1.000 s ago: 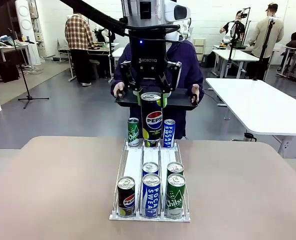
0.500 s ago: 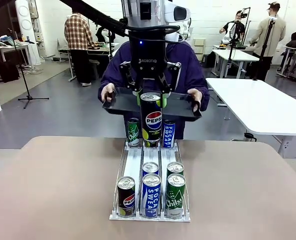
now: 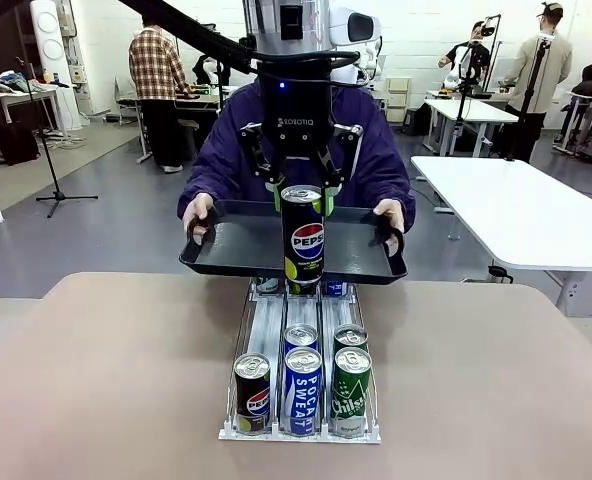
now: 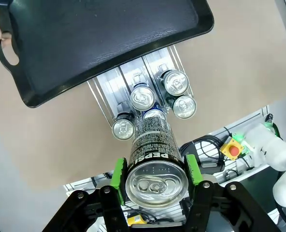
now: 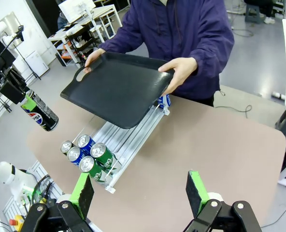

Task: Retrieve and hand over the desired beverage to the person.
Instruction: Place the picked can on the Handle tray extended by the person.

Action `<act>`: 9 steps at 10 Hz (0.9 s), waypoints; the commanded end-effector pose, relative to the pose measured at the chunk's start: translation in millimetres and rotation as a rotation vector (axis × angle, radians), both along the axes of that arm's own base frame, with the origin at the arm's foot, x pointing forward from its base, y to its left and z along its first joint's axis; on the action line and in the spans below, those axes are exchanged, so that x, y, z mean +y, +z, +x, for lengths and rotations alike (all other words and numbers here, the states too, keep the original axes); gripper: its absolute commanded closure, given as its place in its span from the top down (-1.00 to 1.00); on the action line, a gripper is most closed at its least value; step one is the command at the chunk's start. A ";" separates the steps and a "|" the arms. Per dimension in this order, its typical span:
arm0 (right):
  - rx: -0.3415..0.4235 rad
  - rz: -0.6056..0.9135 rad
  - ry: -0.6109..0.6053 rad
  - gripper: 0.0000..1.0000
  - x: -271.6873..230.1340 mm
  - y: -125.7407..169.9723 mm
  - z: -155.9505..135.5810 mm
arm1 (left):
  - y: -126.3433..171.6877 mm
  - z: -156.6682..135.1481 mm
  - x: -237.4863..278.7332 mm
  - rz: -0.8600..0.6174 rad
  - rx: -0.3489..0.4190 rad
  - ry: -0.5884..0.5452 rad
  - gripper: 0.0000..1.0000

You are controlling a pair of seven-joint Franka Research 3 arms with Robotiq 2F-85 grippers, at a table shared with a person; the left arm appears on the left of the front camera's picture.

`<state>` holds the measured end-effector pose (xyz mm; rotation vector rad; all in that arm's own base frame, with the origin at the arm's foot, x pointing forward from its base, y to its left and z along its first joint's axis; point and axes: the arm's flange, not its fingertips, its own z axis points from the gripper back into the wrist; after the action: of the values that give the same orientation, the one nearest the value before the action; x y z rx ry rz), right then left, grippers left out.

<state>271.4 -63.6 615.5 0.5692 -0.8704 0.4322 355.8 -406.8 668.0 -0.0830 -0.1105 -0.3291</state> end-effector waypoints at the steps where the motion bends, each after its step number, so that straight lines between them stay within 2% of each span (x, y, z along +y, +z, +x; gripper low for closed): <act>1: -0.004 0.015 0.020 1.00 0.0 -0.4 2.3 | 2.2 -2.1 2.0 -0.012 -0.009 -0.003 -1.00; 9: -0.004 0.015 0.020 1.00 0.0 -0.4 2.3 | 2.2 -2.1 2.0 -0.012 -0.009 -0.003 -1.00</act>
<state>271.4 -63.6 615.5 0.5692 -0.8704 0.4322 355.8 -406.8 668.0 -0.0832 -0.1105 -0.3292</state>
